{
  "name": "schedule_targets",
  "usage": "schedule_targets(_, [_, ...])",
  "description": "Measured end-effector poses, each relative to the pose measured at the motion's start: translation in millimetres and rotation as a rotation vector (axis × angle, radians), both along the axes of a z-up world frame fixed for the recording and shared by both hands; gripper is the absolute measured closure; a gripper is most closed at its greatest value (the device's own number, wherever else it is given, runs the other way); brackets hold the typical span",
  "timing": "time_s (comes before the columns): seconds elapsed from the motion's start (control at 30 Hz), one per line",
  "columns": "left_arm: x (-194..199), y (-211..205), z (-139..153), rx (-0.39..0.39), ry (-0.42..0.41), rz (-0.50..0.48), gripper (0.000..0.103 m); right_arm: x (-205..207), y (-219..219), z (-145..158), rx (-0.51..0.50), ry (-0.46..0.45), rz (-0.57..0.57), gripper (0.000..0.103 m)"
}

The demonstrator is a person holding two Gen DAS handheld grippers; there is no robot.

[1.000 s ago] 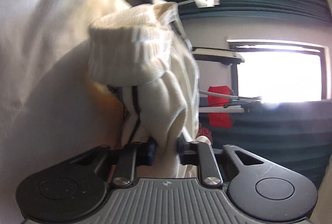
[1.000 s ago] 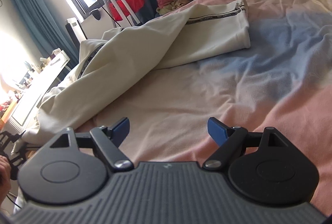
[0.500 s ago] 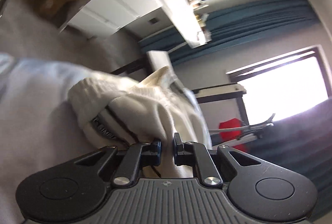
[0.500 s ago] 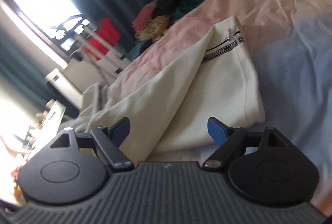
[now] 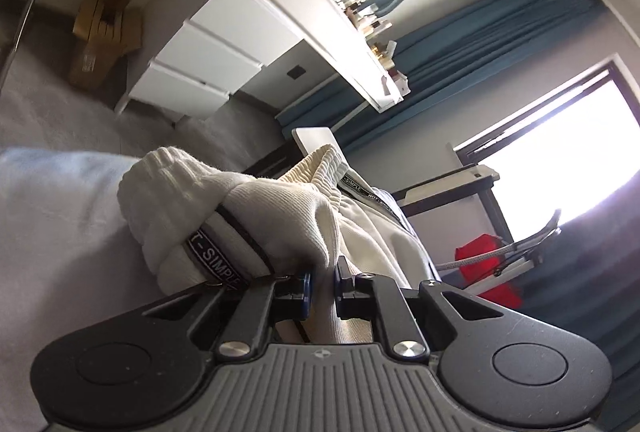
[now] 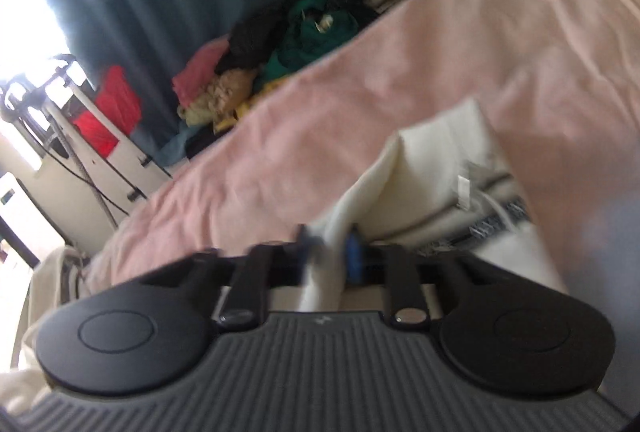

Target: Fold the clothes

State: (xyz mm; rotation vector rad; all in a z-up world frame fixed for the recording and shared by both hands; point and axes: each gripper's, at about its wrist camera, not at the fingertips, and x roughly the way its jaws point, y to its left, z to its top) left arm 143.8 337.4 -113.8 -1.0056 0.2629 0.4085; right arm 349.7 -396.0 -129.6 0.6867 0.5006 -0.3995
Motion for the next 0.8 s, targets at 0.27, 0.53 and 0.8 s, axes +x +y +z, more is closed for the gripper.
schedule_targets(0.27, [-14,-2,2,-0.075,-0.102,0.022,0.092,-23,1,88,-0.103,-0.153,-0.027,0.098])
schedule_targets(0.53, [-59,17,15,-0.169,-0.184,-0.002,0.092,-156,-7,201,-0.094,-0.368,0.01,0.098])
schedule_targets(0.8, [-91,24,21,-0.238,-0.085,-0.042,0.092,-300,-37,155,0.046,-0.249,-0.015,0.098])
